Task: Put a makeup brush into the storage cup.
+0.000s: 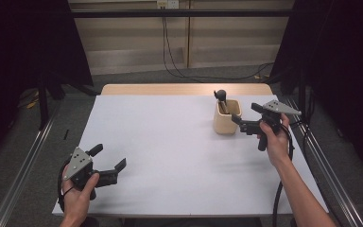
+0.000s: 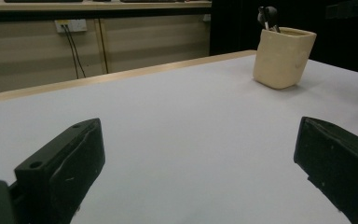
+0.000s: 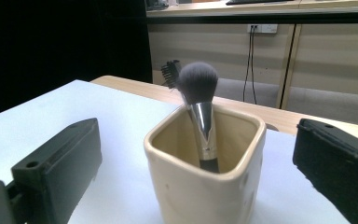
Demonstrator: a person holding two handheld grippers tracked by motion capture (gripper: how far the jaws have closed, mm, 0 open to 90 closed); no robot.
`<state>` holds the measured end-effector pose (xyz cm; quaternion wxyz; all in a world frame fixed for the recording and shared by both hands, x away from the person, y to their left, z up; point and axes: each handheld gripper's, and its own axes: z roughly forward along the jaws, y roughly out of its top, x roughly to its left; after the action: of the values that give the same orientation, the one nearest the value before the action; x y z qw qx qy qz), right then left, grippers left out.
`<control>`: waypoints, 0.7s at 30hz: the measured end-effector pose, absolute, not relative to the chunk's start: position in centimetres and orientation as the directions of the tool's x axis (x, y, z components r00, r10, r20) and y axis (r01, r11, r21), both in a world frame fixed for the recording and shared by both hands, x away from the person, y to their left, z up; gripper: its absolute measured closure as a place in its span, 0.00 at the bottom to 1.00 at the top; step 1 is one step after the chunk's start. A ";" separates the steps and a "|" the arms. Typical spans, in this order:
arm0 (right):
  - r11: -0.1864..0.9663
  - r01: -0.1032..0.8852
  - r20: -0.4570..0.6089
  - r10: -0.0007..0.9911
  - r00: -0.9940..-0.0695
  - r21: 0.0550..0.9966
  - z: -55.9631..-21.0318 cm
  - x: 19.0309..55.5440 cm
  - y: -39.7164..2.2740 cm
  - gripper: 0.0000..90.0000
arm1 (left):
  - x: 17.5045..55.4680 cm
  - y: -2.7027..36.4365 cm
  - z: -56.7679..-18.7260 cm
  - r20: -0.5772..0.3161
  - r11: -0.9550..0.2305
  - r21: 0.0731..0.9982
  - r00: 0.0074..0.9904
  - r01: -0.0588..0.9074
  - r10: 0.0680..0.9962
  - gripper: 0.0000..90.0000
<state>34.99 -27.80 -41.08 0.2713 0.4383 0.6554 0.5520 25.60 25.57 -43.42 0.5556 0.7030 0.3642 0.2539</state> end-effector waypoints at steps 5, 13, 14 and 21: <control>-0.001 0.279 0.133 0.881 -0.454 0.960 -41.4 34.2 -28.3 0.00 | 25.5 25.8 -43.4 -0.052 -0.112 0.966 0.600 0.233 0.798 0.02; 0.013 0.285 0.123 0.882 -0.455 0.959 -41.7 31.9 -28.8 0.00 | 25.3 25.7 -43.4 -0.024 -0.143 0.964 0.610 0.224 0.792 0.02; 0.026 0.285 0.112 0.883 -0.456 0.958 -41.9 31.7 -28.8 0.00 | 25.3 25.7 -43.4 -0.027 -0.141 0.964 0.610 0.226 0.792 0.02; 0.026 0.278 0.106 0.886 -0.451 0.960 -42.0 30.1 -29.0 0.00 | 25.2 25.7 -43.4 -0.036 -0.133 0.964 0.607 0.231 0.794 0.02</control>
<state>30.06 -28.95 -41.96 0.2814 0.4419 0.6588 0.5400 25.23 25.70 -43.44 0.5500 0.7079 0.3618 0.2560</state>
